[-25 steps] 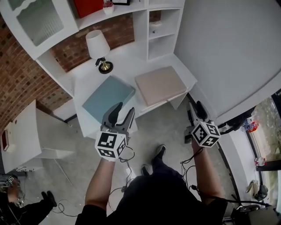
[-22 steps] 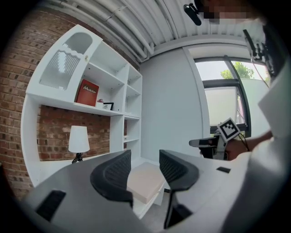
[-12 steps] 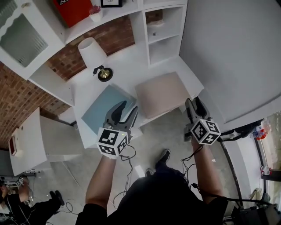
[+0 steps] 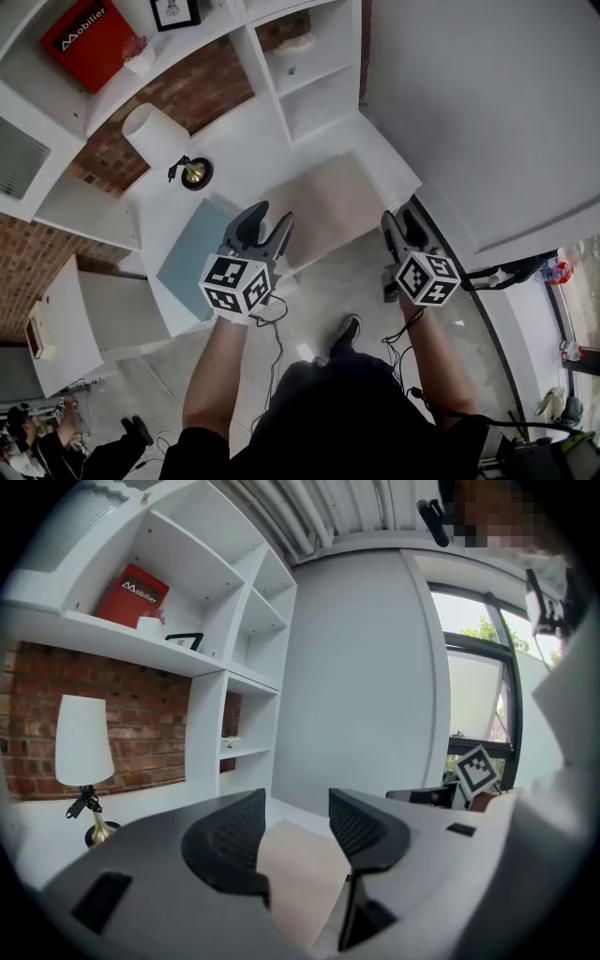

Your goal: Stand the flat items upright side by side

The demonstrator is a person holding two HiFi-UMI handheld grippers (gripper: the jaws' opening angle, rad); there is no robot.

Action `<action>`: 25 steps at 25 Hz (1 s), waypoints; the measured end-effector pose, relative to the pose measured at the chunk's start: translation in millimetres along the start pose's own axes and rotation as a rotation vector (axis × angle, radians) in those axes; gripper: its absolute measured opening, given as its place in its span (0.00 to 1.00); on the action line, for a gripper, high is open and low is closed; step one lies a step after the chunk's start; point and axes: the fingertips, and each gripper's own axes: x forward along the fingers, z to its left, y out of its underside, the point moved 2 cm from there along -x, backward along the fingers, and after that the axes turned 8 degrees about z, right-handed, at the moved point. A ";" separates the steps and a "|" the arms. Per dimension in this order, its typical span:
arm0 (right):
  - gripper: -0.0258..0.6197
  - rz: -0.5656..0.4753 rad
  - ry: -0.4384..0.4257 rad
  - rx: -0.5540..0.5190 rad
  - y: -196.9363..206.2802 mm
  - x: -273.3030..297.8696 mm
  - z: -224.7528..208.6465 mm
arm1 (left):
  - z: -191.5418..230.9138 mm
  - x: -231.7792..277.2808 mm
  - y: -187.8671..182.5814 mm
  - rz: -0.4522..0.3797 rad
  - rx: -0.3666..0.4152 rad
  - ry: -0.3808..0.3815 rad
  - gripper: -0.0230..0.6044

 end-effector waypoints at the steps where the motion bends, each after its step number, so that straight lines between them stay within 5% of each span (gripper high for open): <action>1: 0.37 0.003 0.008 0.006 -1.3 1.6 -6.3 | -2.9 8.5 -2.2 0.006 0.002 0.018 0.35; 15: 0.37 0.040 0.064 0.240 13.0 12.3 -61.4 | 3.8 96.0 4.3 0.199 0.074 0.235 0.49; 25: 0.42 -0.003 0.246 0.383 34.0 26.7 -80.4 | 47.3 166.4 35.8 0.348 0.120 0.371 0.50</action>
